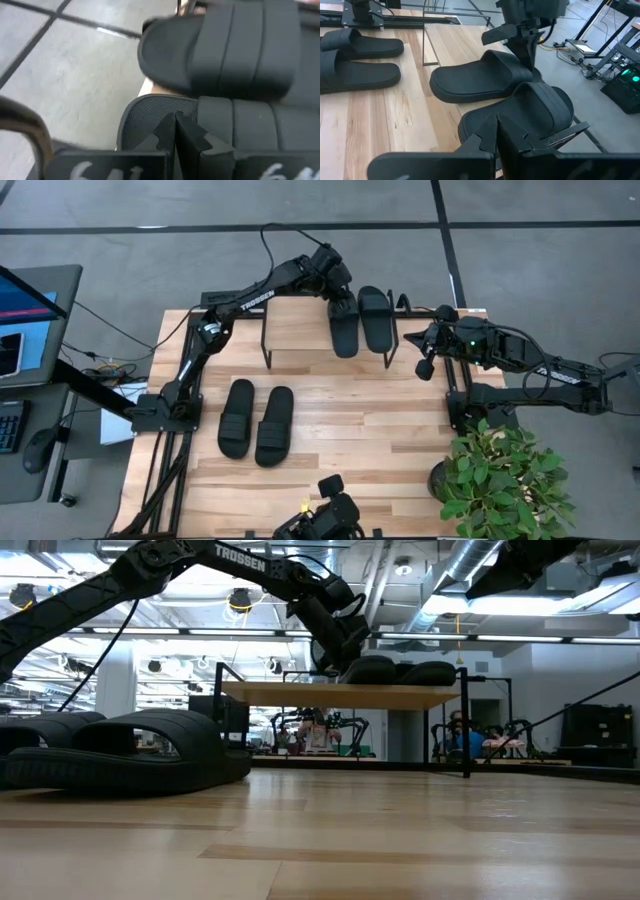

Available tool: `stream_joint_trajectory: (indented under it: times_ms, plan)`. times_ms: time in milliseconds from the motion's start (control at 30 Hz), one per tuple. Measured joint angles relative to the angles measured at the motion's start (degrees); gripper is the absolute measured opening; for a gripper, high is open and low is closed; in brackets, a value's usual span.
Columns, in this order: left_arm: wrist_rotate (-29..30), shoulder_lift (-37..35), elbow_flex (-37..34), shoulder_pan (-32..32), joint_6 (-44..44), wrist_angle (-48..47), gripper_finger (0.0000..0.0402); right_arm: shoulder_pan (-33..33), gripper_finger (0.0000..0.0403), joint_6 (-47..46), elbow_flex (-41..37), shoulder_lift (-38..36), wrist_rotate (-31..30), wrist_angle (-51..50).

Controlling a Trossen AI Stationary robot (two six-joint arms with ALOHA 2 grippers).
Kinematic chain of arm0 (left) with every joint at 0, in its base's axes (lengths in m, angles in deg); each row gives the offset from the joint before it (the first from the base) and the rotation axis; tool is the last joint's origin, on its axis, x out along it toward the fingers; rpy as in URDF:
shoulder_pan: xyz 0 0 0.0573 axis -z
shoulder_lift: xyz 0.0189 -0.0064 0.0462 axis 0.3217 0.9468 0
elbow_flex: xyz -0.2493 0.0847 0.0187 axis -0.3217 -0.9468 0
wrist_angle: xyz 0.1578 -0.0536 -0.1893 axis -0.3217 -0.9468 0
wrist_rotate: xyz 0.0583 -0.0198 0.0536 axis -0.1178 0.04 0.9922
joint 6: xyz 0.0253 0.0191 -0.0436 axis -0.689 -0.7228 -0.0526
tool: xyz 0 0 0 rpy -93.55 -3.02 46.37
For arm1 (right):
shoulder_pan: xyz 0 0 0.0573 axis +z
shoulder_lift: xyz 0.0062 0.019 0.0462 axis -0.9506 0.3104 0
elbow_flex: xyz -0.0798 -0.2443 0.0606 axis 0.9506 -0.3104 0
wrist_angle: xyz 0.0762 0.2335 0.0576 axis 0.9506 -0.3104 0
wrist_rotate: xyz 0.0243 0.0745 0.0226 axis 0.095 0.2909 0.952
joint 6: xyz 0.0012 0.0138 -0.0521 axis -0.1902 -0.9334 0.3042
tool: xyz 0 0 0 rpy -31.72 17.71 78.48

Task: Pick and place slides into the shelf
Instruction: Put the right black slide on the shelf

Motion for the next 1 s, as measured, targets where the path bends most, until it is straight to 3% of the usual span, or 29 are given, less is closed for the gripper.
stream_joint_trajectory:
  times_ms: [333,633,1000]
  plan:
    - [14.26,-4.46,0.0,-0.46,-1.39,-5.95,0.0,-0.09,0.0,0.03,0.0,0.02,-0.01,-0.02]
    - [14.89,-6.12,-0.33,-0.17,-1.39,-21.95,0.0,-0.09,0.0,-0.08,-0.02,0.02,-0.02,-1.11]
    - [14.26,-5.67,-3.25,0.65,0.25,-24.59,0.0,-0.09,0.0,-0.52,-0.02,0.02,-0.02,-1.33]
